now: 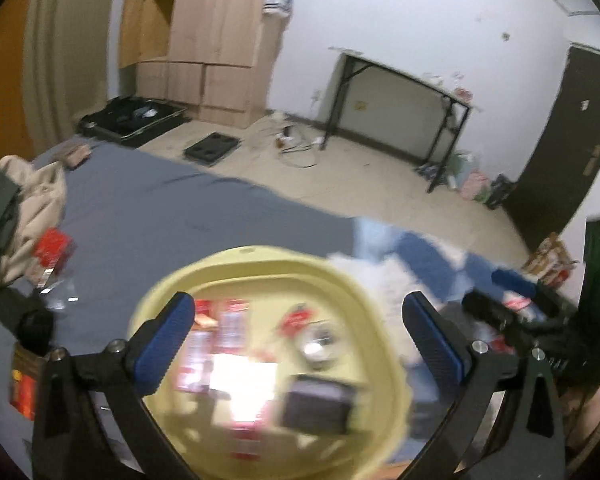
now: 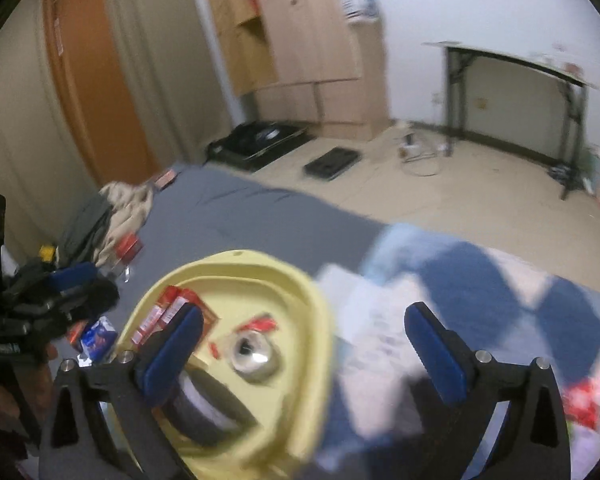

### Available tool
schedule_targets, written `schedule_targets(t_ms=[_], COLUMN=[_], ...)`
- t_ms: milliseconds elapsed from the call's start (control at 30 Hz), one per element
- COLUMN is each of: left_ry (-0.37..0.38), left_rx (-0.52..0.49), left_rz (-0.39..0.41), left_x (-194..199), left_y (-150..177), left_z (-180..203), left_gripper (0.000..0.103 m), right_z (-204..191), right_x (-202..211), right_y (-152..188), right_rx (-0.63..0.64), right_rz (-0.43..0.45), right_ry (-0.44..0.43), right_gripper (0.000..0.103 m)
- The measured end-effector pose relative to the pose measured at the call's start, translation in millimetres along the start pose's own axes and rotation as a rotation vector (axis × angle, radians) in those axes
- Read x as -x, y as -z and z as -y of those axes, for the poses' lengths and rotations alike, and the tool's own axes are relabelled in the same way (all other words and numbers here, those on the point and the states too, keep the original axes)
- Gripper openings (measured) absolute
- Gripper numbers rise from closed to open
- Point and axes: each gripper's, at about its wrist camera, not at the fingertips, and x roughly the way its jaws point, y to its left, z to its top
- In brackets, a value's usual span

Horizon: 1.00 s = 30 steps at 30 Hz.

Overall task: Organize rigid objects
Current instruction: 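Grasp the black foam disc with the left tool while the right tool grasps the lavender plush ball, then place the foam disc and plush ball into the yellow tray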

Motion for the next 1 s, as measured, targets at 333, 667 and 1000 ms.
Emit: schedule_targets(t_ms=[333,667,1000], left_ry=[0.097,0.056,0.057], left_rx=[-0.079,-0.188,-0.245], left_rz=[-0.103,-0.193,-0.234], left_x=[-37.1,-100.7,-143.4], left_y=[35.8,54.0,63.1], left_z=[119.9,149.2,172.3], left_gripper=[0.103,0.103,0.069], right_z=[133.2,158.9,165.1], right_x=[141.3,94.3,56.2], right_y=[80.1,124.5,123.1], right_rx=[-0.097,-0.109,-0.016], right_rz=[0.027,-0.017,-0.009], right_ry=[0.252,0.229,0.284], right_gripper=[0.103,0.103,0.069])
